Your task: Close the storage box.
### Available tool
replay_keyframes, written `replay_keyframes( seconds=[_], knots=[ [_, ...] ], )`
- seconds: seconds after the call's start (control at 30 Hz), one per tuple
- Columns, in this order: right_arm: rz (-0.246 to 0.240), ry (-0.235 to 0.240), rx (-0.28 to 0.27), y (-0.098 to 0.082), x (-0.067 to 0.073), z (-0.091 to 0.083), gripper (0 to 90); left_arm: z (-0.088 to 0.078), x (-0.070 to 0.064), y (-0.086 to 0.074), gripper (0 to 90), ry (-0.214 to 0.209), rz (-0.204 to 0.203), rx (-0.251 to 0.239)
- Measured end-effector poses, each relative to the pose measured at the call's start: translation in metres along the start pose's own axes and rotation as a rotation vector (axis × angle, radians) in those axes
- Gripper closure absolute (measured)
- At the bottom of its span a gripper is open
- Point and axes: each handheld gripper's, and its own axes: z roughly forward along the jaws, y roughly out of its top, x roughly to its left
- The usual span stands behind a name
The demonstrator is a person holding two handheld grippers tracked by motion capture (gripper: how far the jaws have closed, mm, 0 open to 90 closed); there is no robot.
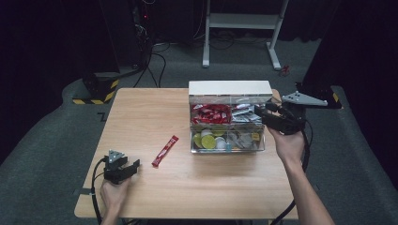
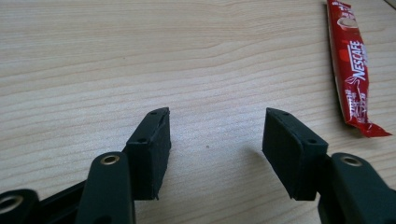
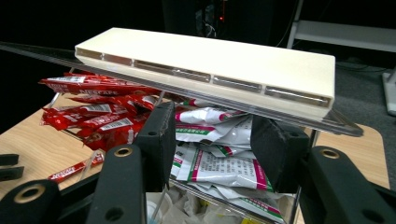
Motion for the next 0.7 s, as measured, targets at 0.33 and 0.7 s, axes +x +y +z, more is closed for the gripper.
replay_keyframes(
  seconds=[0.33,0.7],
  knots=[
    [0.005,-0.004,-0.002,-0.0055,-0.002,-0.0041,50.2,0.0021,-0.0088,-0.0012,36.8,0.037,0.055,0.005],
    [0.009,-0.004,0.001,-0.0093,-0.0032,-0.0068,49.6,0.0026,-0.0092,-0.0008,34.5,0.034,0.062,0.009]
  ],
)
